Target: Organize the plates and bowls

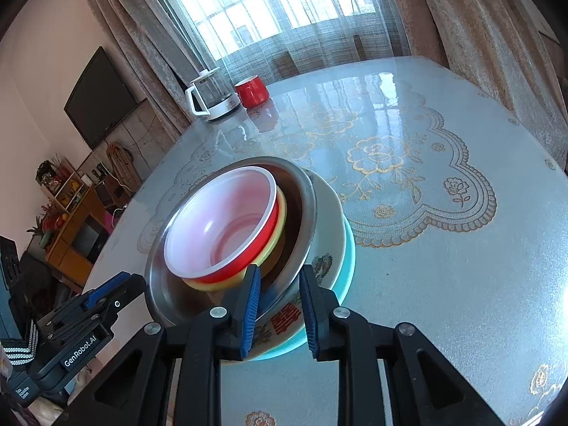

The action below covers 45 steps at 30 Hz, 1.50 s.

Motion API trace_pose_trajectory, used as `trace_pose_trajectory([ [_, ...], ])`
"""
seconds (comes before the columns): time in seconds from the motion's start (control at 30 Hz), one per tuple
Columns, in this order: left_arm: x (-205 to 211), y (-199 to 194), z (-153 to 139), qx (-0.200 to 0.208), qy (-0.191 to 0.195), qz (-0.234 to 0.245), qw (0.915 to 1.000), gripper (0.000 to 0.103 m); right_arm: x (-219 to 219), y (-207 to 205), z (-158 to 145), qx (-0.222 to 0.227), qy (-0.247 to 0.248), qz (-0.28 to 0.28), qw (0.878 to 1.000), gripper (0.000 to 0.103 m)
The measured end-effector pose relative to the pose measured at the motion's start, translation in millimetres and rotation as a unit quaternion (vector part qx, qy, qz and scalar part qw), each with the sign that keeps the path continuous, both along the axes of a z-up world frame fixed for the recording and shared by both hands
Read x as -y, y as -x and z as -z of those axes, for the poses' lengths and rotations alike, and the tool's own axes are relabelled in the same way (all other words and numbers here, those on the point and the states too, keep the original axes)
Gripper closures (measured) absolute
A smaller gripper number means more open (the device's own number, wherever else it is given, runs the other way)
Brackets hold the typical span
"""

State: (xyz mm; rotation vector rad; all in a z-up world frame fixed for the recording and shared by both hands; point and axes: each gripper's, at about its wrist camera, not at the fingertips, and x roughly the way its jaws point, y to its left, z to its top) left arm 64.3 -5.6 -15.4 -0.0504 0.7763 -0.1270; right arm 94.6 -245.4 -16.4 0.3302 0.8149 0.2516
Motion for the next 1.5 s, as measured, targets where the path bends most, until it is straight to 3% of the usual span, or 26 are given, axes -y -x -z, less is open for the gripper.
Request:
trace_pose_trajectory([
  [0.2,-11.5,8.9,7.8,0.004,-0.008,-0.038,0.9993,0.076,6.0,10.1,-4.4,0.018,0.000,0.030,0.999,0.074],
  [0.43,-16.8,26.1,5.7,0.031,-0.025,-0.073,0.9965,0.075,-3.8,27.8,-16.5,0.058,0.041,0.058,0.996,0.071],
  [0.67,-19.1,35.4,-2.6,0.055,-0.034,-0.087,0.9941,0.062,-24.7,38.8,-22.6,0.093,0.090,0.061,0.990,0.069],
  [1.5,-14.8,40.0,-9.9,0.072,-0.044,-0.111,0.9903,0.058,-28.2,39.2,-20.3,0.098,0.096,0.063,0.989,0.068],
])
